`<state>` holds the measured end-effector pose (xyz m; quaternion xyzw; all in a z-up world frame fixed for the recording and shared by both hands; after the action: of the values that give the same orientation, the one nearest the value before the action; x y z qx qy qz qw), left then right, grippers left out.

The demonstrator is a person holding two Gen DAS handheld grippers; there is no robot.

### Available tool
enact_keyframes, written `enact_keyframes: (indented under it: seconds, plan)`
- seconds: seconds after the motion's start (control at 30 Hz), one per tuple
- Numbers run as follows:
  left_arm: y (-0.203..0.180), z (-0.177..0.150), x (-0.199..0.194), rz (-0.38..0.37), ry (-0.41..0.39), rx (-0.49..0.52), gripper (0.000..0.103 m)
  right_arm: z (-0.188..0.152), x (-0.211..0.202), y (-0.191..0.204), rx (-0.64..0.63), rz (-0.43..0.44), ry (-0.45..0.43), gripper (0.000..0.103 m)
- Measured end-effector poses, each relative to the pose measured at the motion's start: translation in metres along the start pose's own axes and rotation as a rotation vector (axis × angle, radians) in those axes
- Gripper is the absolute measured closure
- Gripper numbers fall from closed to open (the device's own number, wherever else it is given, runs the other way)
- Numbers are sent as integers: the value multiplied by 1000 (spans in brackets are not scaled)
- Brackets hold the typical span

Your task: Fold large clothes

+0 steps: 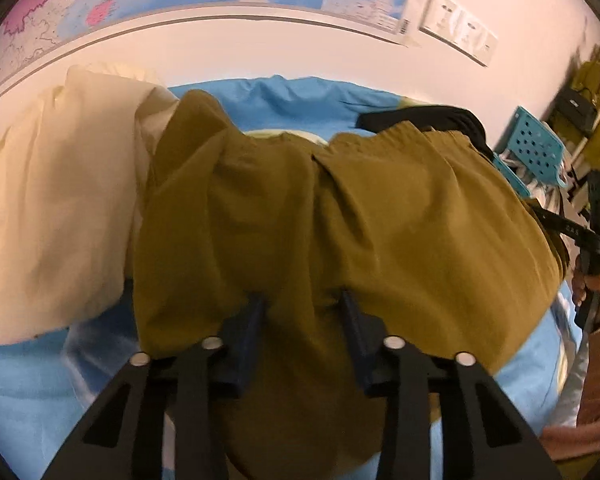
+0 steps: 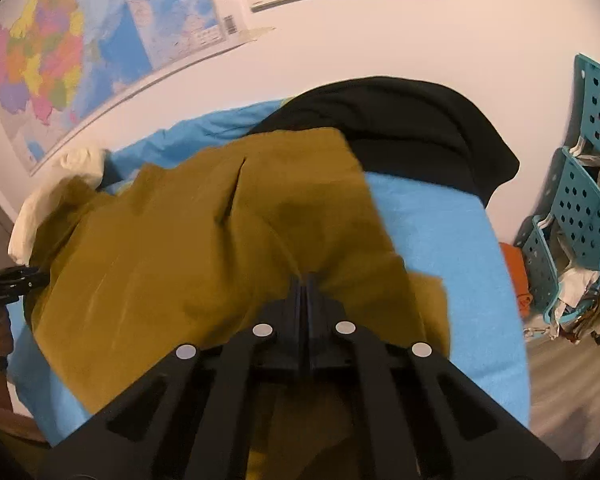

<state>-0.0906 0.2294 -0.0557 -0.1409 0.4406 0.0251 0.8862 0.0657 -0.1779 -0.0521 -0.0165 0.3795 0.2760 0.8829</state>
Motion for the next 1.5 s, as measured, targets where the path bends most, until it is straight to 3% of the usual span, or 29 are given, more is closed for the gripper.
enact_keyframes:
  seconds: [0.07, 0.17, 0.23, 0.27, 0.33, 0.47, 0.57, 0.77, 0.87, 1.03, 1.07, 1.1, 1.13, 1.4, 1.5]
  plan:
    - [9, 6, 4, 6, 11, -33, 87, 3, 4, -4, 34, 20, 5, 100]
    - [12, 10, 7, -11, 18, -63, 87, 1, 9, -4, 34, 5, 21, 99]
    - [9, 10, 1, -6, 2, -46, 87, 2, 5, -3, 62, 7, 15, 87]
    - [4, 11, 1, -13, 2, -45, 80, 4, 0, -3, 72, 5, -3, 80]
    - [-2, 11, -1, -12, -8, -34, 73, 10, -16, 0, 69, -12, -61, 50]
    - [-13, 11, -2, 27, -23, 2, 68, 20, -32, 20, 18, 7, -112, 45]
    - [-16, 11, -2, 45, -29, 14, 68, 24, -28, 44, -47, 51, -96, 39]
    - [-15, 10, 5, 41, -20, 11, 68, 27, 6, 63, -85, 91, -25, 42]
    - [-15, 11, 7, 50, -23, 18, 68, 28, 22, 68, -101, 85, 12, 49]
    - [-15, 14, 13, 73, -23, 27, 71, 35, 34, 69, -112, 68, 36, 74]
    - [-13, 16, 14, 80, -20, 23, 75, 37, 36, 69, -121, 65, 38, 79]
    - [-12, 17, 16, 85, -18, 21, 79, 39, 38, 69, -126, 61, 37, 91]
    - [-11, 19, 17, 89, -19, 19, 80, 41, 40, 68, -123, 67, 39, 93]
    - [-4, 31, 32, 90, -5, -6, 86, 41, 64, 59, -89, 71, 96, 92]
    - [-9, 29, 26, 107, -14, 9, 86, 41, 51, 59, -79, 76, 70, 81]
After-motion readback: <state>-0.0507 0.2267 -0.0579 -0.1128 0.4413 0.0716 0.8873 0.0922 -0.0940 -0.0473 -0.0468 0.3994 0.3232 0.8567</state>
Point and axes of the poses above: each gripper's, at about its wrist camera, not at the fingertips, and x roughly the way its jaws point, y to its left, z to its top, the point moved 4 cm from there along x, roughly the way its jaws point, and after that the axes turned 6 degrees about -x, right-handed, at the moved point
